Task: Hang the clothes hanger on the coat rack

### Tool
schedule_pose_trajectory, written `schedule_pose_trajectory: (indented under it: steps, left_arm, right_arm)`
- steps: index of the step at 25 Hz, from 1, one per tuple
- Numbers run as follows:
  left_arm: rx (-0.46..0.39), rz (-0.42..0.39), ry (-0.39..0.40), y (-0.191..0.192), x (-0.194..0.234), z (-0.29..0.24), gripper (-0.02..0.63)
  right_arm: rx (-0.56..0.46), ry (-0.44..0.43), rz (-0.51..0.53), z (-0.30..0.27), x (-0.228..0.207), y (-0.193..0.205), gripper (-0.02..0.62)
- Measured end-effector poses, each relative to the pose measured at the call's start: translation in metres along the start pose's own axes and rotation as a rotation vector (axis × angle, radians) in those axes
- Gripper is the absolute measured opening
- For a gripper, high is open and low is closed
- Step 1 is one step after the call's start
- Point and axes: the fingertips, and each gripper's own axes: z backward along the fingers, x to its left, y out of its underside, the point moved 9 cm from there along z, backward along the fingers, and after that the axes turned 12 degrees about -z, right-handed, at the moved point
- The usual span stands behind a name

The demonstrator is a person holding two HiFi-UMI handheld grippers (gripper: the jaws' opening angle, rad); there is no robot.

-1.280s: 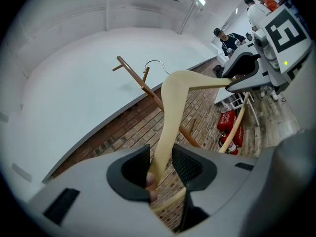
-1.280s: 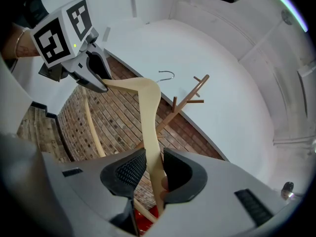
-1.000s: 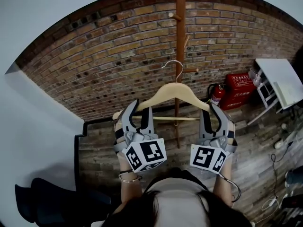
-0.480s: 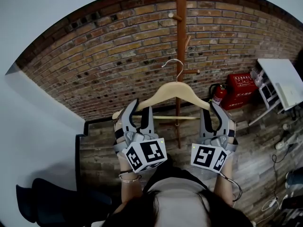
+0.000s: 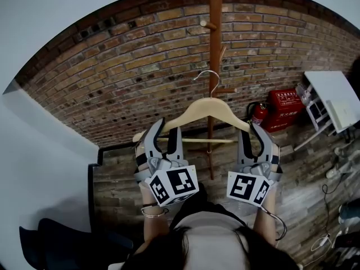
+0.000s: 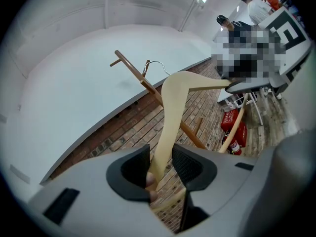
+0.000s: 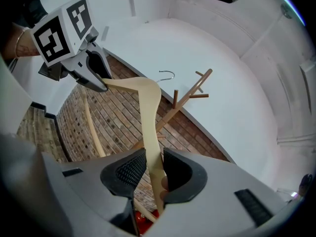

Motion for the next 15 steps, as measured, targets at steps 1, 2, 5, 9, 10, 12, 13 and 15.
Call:
schedule_pose_trajectory:
  steps: [1,2,5,9,10,12,13,15]
  left_arm:
    - [-0.002,-0.002,0.001,0.0,0.001,-0.003,0.146]
    - [-0.004,-0.003,0.002,0.0,0.002,-0.005,0.146]
    - [-0.008,-0.003,0.004,0.0,0.007,-0.016,0.146]
    - [-0.021,-0.007,0.001,-0.002,0.014,-0.029,0.146]
    - [-0.025,-0.008,-0.001,-0.001,0.015,-0.032,0.146]
    - [-0.031,-0.009,-0.003,-0.002,0.018,-0.039,0.146]
    - [-0.033,-0.01,-0.003,-0.002,0.019,-0.042,0.146]
    - [-0.039,-0.011,-0.002,-0.003,0.021,-0.049,0.146]
  right_arm:
    - [0.001,0.002,-0.001,-0.002,0.0,0.0,0.123]
    - [0.002,0.004,-0.003,-0.005,0.0,-0.001,0.123]
    - [0.0,0.01,-0.003,-0.015,-0.003,-0.003,0.123]
    - [-0.006,0.022,-0.004,-0.027,-0.007,-0.008,0.123]
    - [-0.007,0.024,-0.004,-0.03,-0.007,-0.008,0.123]
    - [-0.007,0.027,-0.003,-0.037,-0.008,-0.009,0.123]
    - [-0.008,0.03,-0.004,-0.04,-0.009,-0.009,0.123]
    - [-0.01,0.039,-0.003,-0.045,-0.011,-0.011,0.123]
